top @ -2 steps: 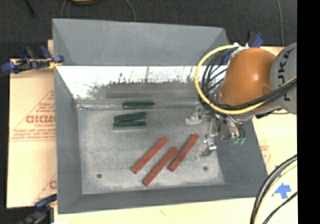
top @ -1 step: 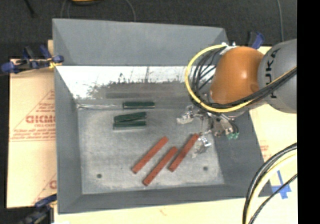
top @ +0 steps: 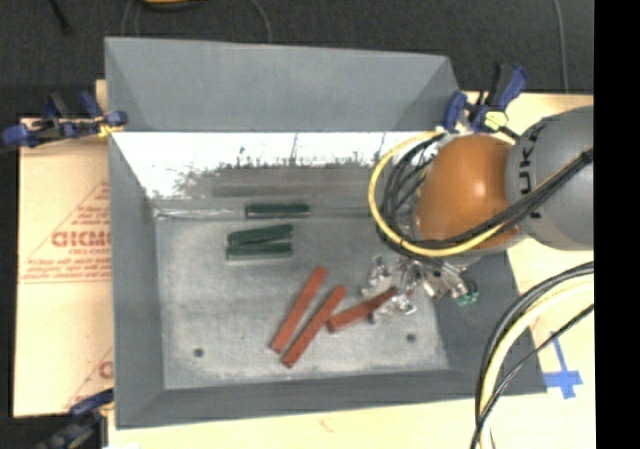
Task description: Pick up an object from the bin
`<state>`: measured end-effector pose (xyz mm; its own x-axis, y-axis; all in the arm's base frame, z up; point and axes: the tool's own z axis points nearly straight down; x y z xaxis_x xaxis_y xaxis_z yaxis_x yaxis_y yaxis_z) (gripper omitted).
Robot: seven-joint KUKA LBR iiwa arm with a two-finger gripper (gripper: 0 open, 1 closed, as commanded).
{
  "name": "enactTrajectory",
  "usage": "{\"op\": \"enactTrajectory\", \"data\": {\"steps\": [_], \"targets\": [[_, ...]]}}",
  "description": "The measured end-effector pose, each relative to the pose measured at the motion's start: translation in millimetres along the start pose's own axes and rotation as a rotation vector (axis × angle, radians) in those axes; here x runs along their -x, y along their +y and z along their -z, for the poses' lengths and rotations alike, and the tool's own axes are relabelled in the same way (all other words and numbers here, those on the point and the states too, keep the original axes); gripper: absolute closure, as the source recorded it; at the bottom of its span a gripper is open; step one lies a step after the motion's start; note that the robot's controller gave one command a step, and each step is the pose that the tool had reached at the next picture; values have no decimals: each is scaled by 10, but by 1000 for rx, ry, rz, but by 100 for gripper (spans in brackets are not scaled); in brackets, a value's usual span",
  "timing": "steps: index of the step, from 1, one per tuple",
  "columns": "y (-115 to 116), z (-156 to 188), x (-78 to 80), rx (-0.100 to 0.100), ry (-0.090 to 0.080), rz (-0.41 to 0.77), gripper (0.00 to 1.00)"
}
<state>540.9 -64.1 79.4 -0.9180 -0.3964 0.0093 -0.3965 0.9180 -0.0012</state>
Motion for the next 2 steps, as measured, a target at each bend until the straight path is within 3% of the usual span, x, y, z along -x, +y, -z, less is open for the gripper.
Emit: {"op": "enactTrajectory", "data": {"steps": [1, 2], "targets": [[0, 0, 0, 0, 0, 0, 100], [-9, 19, -233, -11, -47, 68, 100]]}}
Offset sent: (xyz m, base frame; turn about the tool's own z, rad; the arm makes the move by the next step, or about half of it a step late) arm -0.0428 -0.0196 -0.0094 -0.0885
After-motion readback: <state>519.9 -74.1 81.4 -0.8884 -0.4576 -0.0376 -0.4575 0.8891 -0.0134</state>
